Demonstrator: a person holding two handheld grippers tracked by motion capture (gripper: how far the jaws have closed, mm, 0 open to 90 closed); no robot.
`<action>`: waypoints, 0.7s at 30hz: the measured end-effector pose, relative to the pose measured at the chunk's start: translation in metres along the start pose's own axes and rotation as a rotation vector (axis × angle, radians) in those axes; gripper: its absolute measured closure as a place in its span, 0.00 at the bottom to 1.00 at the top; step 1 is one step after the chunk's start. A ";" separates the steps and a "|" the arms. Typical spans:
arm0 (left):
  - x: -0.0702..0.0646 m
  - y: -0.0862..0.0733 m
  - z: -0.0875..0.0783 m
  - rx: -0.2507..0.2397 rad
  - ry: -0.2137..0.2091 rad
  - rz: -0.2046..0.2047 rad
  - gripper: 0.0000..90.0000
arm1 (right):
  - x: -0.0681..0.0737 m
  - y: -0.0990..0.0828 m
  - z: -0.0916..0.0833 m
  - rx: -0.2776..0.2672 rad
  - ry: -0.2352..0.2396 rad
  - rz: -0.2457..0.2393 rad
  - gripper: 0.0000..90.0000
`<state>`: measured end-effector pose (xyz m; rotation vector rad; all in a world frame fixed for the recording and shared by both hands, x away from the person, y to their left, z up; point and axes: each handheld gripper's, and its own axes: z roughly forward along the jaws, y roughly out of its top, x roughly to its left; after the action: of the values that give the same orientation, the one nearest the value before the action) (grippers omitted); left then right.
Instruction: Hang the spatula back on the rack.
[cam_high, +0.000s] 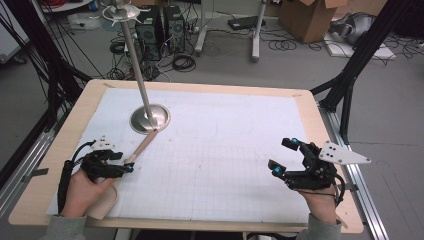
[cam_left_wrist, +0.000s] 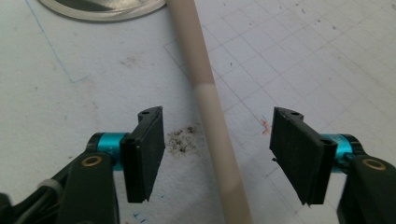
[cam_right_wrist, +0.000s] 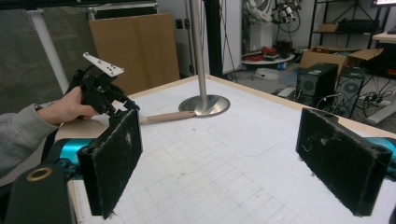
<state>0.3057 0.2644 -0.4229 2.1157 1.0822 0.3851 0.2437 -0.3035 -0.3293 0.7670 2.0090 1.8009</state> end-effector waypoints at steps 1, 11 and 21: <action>0.000 0.000 0.000 0.004 -0.002 -0.005 0.41 | 0.000 0.000 0.000 0.000 -0.002 0.000 0.15; 0.000 -0.001 0.005 0.048 0.005 0.000 0.45 | -0.001 0.001 -0.004 -0.012 -0.018 0.008 0.15; 0.000 -0.002 0.006 0.070 0.010 0.008 0.52 | -0.001 0.001 -0.003 -0.006 -0.013 0.004 0.15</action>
<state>0.3077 0.2625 -0.4286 2.1824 1.1083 0.3669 0.2428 -0.3061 -0.3284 0.7789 1.9946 1.7988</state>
